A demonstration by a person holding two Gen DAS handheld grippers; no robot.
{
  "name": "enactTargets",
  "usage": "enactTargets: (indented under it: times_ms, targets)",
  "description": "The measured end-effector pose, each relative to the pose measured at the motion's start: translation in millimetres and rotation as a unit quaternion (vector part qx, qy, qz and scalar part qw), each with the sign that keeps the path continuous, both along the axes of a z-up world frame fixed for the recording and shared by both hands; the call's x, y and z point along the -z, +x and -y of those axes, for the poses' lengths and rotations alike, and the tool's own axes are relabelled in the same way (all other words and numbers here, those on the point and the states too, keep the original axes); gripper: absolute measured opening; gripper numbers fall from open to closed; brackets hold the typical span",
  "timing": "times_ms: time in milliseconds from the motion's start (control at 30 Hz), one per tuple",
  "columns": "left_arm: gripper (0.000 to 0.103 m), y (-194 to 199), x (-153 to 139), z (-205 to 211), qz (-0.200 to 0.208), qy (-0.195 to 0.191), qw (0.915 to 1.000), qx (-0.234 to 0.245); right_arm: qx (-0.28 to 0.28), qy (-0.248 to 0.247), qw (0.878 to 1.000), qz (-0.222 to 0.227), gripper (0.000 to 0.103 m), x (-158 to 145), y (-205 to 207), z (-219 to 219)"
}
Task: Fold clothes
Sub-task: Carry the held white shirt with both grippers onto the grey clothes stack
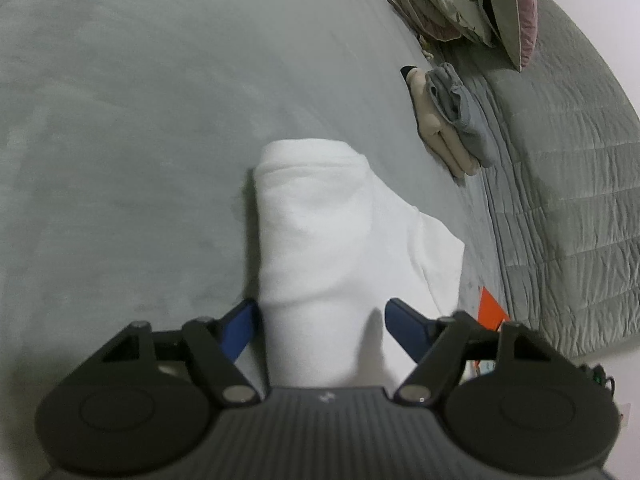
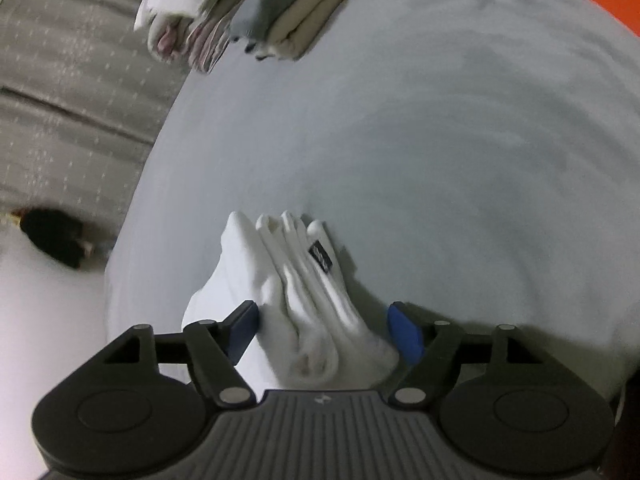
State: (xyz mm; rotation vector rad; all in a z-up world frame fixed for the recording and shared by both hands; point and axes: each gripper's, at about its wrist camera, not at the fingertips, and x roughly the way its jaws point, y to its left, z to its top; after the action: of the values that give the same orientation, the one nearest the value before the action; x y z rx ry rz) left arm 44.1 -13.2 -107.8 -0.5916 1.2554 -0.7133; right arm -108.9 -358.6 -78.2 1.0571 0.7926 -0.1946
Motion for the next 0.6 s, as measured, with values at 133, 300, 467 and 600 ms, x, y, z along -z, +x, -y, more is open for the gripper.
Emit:
enactTargets:
  times_ms: [133,300,467,600]
  targets:
    - [0.071,1,2,5,0.008,-0.004,0.9999,0.005,-0.031,0.018,0.999,0.012,0.075,11,16,7]
    - [0.049,0,8,-7,0.003,-0.015,0.9998,-0.016,-0.051,0.045,0.998,0.019,0.039,26,32,15]
    - [0.039,-2,3,-11,-0.005,-0.019,0.9991,-0.038,-0.059,0.064,0.996,0.024,0.034,25,39,23]
    - [0.036,-2,-15,-1,0.019,-0.012,0.9989,-0.042,-0.057,0.093,0.994,0.03,0.033,20,48,38]
